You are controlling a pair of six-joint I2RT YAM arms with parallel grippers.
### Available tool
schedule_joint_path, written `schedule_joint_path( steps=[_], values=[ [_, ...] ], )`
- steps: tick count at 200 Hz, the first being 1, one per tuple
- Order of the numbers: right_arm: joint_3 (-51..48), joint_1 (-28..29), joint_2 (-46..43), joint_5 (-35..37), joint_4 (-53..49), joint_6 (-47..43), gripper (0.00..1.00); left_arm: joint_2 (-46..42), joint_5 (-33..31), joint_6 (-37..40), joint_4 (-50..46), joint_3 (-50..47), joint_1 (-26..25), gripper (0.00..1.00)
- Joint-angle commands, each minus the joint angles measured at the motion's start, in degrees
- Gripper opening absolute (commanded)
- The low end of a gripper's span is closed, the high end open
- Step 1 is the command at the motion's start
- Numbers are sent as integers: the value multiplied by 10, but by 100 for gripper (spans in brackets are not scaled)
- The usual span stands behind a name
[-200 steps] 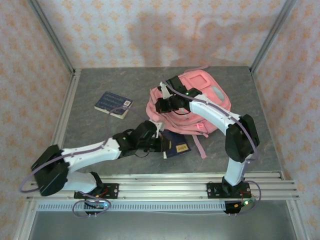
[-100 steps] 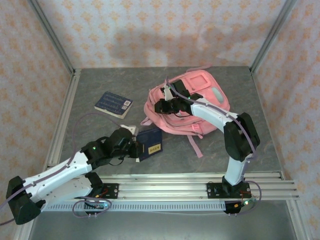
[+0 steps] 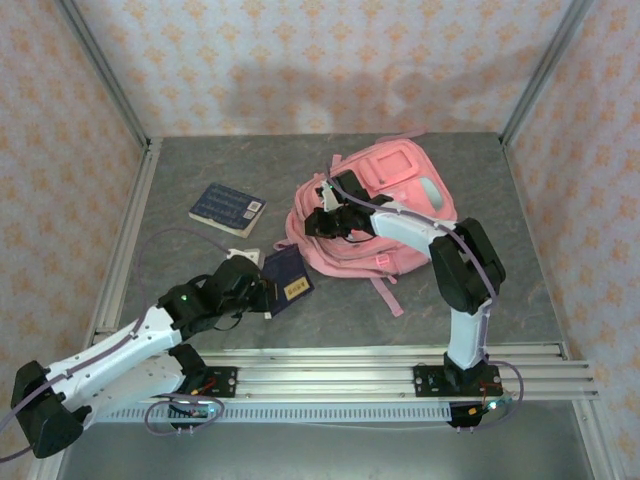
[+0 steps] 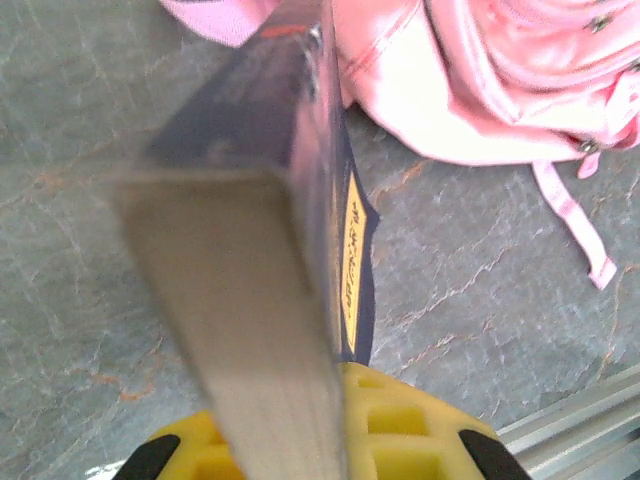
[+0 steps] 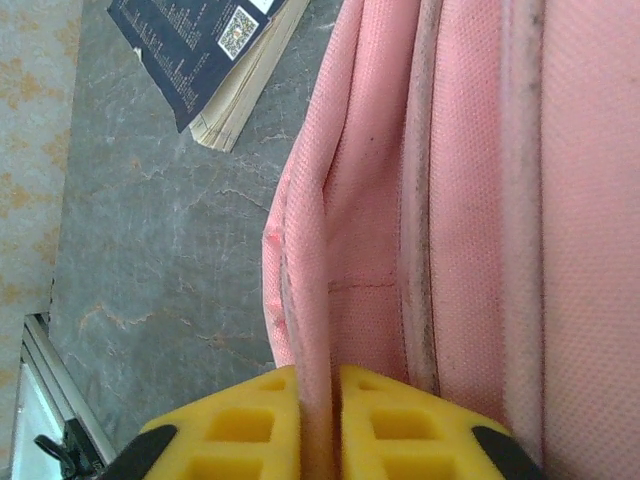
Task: Pack books, pencil case, and school supplies into a backpack
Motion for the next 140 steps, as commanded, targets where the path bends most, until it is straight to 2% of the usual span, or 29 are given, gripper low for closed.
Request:
schedule_joint_path(
  steps=[1, 6, 55, 99, 140],
  values=[
    [-5, 4, -12, -6, 1, 6, 4, -14, -38, -2, 28, 1, 3, 0],
    [-4, 4, -16, -4, 0, 6, 0, -15, -38, -2, 26, 0, 4, 0],
    [4, -2, -53, 3, -22, -9, 0, -43, -43, -4, 3, 12, 6, 0],
    [17, -15, -127, 11, -59, -31, 0, -59, -48, 2, -21, 48, 7, 0],
    [29, -19, -201, 8, -112, -81, 0, -23, -14, -10, 27, 88, 32, 0]
  ],
)
